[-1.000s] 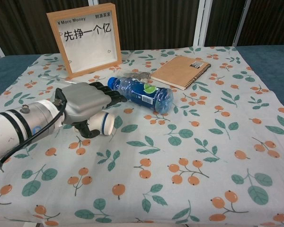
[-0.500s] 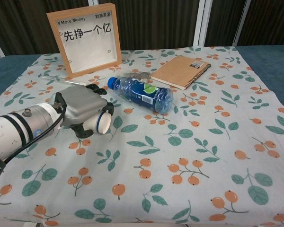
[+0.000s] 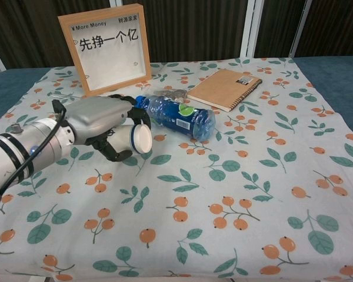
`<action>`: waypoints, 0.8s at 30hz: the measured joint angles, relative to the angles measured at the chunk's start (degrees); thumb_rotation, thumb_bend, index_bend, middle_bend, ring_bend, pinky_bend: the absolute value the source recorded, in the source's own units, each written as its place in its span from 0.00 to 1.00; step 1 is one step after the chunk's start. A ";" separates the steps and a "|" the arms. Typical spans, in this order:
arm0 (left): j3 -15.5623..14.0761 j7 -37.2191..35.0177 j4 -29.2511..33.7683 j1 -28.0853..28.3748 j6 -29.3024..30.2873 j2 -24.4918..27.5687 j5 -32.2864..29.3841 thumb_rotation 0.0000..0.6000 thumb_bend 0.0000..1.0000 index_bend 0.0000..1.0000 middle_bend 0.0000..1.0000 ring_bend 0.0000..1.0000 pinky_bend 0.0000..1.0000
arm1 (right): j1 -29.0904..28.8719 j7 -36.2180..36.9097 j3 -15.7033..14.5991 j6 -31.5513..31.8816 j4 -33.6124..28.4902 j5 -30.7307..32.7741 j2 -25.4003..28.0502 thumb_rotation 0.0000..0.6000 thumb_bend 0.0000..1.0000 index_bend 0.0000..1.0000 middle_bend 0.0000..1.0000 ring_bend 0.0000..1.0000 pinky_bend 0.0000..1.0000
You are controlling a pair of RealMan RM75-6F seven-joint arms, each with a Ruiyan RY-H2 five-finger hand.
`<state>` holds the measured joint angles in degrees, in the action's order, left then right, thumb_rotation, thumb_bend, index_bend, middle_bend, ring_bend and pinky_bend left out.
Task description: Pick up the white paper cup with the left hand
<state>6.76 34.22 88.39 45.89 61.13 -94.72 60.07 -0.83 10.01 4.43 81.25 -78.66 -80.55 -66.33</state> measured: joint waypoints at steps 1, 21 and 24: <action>0.55 -4.73 0.19 -0.50 -0.20 0.15 0.71 1.00 0.38 0.36 0.31 0.01 0.00 | -0.02 -0.14 -0.02 -0.03 -0.10 0.00 0.00 1.00 0.10 0.00 0.00 0.00 0.00; 4.61 -64.29 -15.14 -9.75 -1.68 -4.59 13.16 1.00 0.38 0.28 0.22 0.00 0.02 | -0.29 -1.96 -0.18 -0.35 -1.26 0.01 0.08 1.00 0.10 0.00 0.00 0.00 0.00; 3.58 -65.88 -18.06 -10.34 -1.51 -5.91 14.61 1.00 0.38 0.24 0.19 0.00 0.02 | -0.27 -2.03 -0.24 -0.56 -1.29 0.12 0.12 1.00 0.10 0.00 0.00 0.00 0.00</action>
<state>10.35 -31.66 70.33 35.55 59.63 -100.63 74.68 -1.10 7.98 4.19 80.69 -79.95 -80.43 -66.21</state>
